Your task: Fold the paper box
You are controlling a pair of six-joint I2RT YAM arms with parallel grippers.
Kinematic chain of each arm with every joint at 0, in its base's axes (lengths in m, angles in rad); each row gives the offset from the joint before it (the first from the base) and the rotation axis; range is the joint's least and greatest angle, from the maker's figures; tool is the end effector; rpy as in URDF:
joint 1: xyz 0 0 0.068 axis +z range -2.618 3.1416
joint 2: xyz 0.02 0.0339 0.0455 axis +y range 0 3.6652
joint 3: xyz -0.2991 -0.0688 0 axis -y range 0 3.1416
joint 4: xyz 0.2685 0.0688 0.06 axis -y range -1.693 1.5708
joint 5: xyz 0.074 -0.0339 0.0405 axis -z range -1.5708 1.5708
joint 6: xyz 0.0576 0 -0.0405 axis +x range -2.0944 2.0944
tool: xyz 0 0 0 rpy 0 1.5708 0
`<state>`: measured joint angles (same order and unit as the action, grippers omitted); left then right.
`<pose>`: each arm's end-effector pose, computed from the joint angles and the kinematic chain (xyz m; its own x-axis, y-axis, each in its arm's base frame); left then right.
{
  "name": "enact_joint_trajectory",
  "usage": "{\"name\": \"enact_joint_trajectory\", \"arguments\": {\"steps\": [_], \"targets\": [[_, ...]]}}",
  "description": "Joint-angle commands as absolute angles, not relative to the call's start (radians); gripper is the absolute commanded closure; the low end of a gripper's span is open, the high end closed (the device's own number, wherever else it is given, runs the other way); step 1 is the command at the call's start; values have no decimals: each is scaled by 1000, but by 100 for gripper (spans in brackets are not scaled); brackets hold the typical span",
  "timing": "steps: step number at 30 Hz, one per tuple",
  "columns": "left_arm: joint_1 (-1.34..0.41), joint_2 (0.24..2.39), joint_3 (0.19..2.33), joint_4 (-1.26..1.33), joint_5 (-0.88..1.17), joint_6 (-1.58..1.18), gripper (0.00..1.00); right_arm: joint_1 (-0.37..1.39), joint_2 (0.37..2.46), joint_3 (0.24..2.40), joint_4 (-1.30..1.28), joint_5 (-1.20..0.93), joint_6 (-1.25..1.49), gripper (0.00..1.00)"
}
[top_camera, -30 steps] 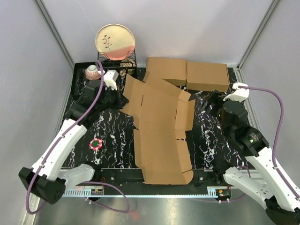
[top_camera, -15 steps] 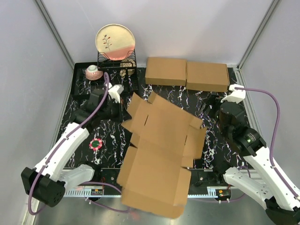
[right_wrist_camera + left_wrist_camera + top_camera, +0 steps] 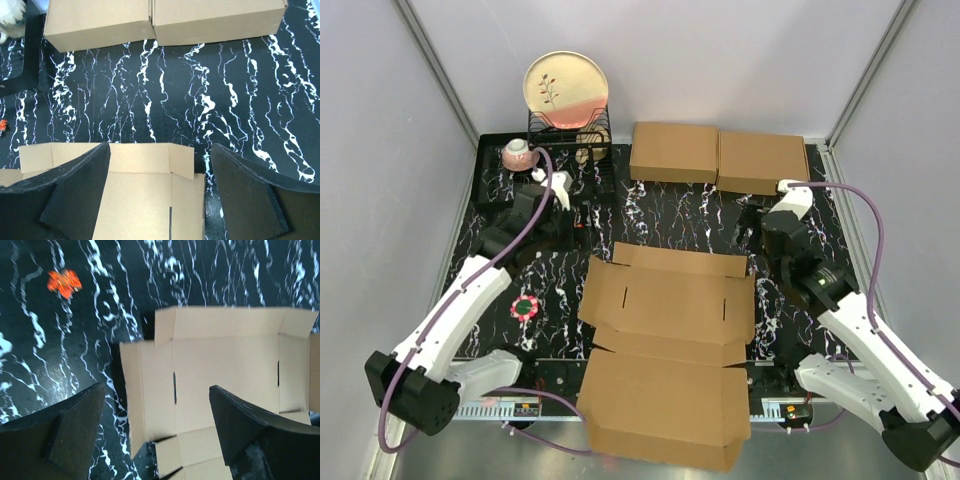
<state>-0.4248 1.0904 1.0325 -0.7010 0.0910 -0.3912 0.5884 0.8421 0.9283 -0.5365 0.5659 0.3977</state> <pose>0.2244 -0.1072 0.3327 -0.7590 -0.0734 -0.6469 0.1959 0.9218 -0.3345 0.1782 0.0817 0.3662 -0.3597 0.1530 -0.9204 0.0785 0.9879 0.1335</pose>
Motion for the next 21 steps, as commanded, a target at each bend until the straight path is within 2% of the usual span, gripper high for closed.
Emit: {"name": "enact_joint_trajectory", "arguments": {"steps": [1,6,10,15,21], "targets": [[-425,1028,1101,-643,-61,-405,13,589,896,930,-468,511,400,12],[-442,916,942,-454,93,-434,16,591,931,891,-420,381,400,13],[-538,966,859,-379,170,-507,21,591,956,847,-371,286,423,14],[-685,1032,744,-298,31,-592,21,591,1054,801,-299,226,463,16],[-681,1201,808,-279,-185,-632,15,591,1172,828,-218,213,456,15]]}}
